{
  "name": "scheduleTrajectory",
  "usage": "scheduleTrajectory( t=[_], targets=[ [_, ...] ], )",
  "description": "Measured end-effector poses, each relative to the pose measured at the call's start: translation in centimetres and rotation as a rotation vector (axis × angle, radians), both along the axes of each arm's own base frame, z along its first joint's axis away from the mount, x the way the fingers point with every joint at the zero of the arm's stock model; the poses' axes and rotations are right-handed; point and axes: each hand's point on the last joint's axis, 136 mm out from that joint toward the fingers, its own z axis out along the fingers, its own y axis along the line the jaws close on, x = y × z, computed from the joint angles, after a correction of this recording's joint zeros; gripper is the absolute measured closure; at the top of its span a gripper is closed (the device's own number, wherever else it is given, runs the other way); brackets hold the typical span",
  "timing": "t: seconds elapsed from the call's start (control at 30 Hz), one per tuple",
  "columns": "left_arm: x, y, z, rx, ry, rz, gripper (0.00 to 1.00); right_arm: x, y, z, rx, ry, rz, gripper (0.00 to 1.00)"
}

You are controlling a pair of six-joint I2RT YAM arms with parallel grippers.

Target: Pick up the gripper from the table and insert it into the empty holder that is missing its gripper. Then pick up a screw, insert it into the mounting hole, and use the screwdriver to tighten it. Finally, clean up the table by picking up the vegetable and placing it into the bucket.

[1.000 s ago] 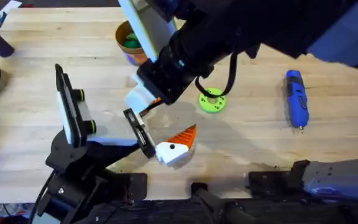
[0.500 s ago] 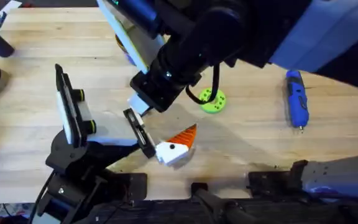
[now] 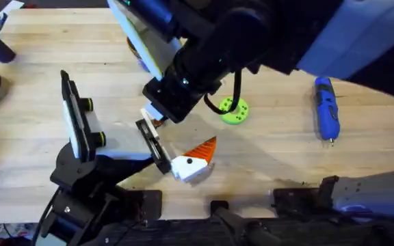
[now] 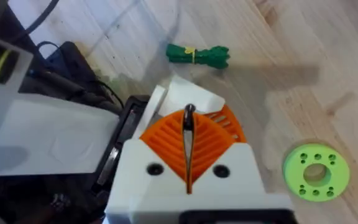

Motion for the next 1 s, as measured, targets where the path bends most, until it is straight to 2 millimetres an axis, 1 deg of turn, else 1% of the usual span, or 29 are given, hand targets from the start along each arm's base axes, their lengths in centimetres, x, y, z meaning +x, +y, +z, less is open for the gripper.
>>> scheduleTrajectory(
  t=[0.23,0.5,0.57,1.0],
  targets=[
    [0.0,0.0,0.0,0.0,0.0,0.0,0.007,0.05,0.08,0.06,0.0,-0.018,0.03,0.994],
    [0.0,0.0,0.0,0.0,0.0,0.0,0.007,0.06,0.06,0.04,-0.018,-0.089,0.158,0.995],
    [0.01,0.0,0.0,0.0,0.0,0.0,0.007,0.53,-0.23,-0.04,-0.043,-0.133,0.183,0.995],
    [0.01,0.0,0.0,0.0,0.0,0.0,0.007,0.69,-0.27,-0.05,-0.055,-0.158,0.202,0.995]
  ],
)
